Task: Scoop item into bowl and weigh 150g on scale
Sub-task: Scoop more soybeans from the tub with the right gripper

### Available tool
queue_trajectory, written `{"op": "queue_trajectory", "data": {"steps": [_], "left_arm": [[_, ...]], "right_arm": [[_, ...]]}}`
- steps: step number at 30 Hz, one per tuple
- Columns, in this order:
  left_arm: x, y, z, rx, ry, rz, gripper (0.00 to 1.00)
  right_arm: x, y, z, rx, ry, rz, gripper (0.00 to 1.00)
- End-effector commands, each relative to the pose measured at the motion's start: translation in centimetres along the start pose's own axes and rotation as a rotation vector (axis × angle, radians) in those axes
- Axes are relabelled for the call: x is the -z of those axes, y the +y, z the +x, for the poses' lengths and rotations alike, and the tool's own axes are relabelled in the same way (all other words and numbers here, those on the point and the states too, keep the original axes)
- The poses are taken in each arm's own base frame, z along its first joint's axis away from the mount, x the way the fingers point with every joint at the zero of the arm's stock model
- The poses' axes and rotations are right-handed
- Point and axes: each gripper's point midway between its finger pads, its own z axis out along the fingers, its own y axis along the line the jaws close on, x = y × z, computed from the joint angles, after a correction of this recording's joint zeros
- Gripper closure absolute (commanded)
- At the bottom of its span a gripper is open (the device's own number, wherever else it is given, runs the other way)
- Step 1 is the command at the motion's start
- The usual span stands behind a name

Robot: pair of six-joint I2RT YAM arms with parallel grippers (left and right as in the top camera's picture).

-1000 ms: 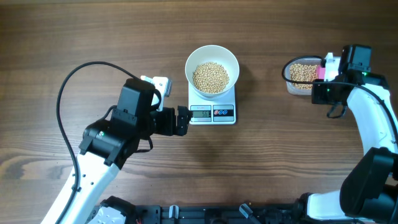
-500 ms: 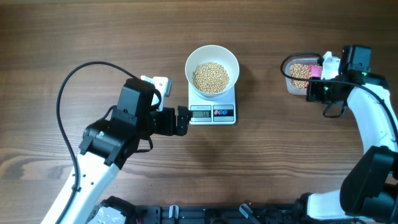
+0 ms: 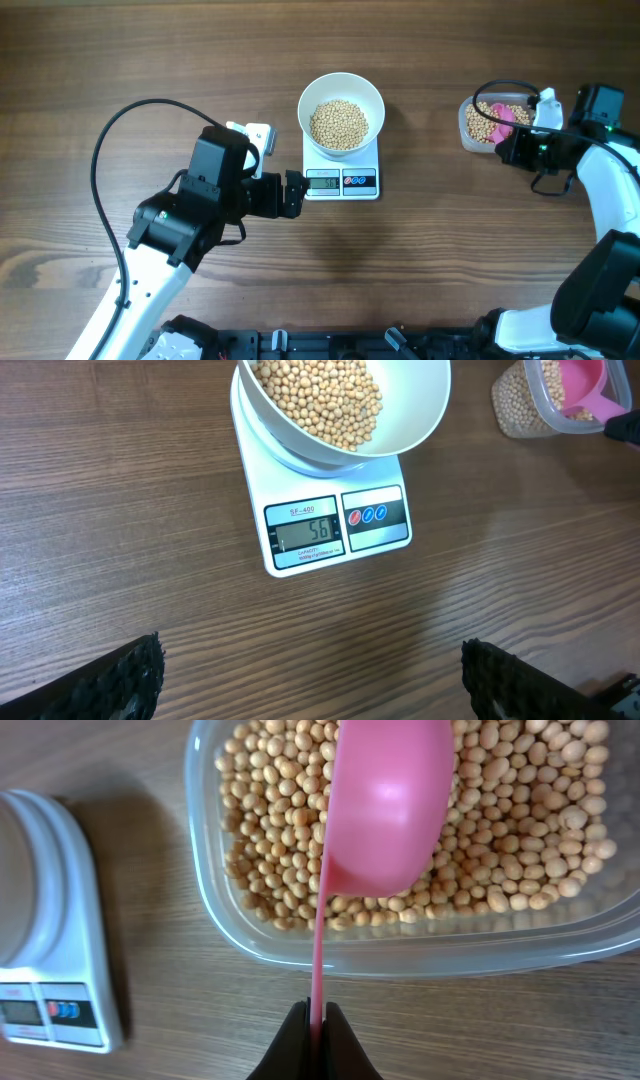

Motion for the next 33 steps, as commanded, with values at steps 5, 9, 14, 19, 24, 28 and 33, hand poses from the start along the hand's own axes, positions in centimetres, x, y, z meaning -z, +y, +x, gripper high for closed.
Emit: {"op": "queue_trajectory", "data": {"steps": [5, 9, 14, 19, 24, 28, 33], "left_arm": [[0.1, -0.4, -0.1, -0.014, -0.003, 0.016, 0.0], [0.1, -0.4, -0.1, -0.014, -0.003, 0.016, 0.0], [0.1, -0.4, -0.1, -0.014, -0.003, 0.016, 0.0], [0.1, -0.4, -0.1, -0.014, -0.003, 0.016, 0.0], [0.1, -0.4, -0.1, -0.014, -0.003, 0.016, 0.0], [0.1, -0.4, -0.1, -0.014, -0.003, 0.016, 0.0], [0.1, -0.4, -0.1, -0.014, -0.003, 0.016, 0.0]], "right_arm": [[0.1, 1.1, -0.1, -0.037, -0.023, -0.148, 0.96], [-0.1, 0.8, 0.1, -0.062, -0.025, -0.174, 0.96], [-0.9, 0.4, 1.4, -0.128, -0.015, -0.26, 0.96], [-0.9, 0.1, 2.3, -0.185, -0.012, -0.313, 0.96], [-0.3, -0.1, 2.0, -0.211, -0.038, -0.356, 0.96], [0.1, 0.2, 1.7, -0.22, -0.057, -0.395, 0.96], [0.3, 0.0, 1.4, -0.257, -0.068, -0.416, 0.96]]}}
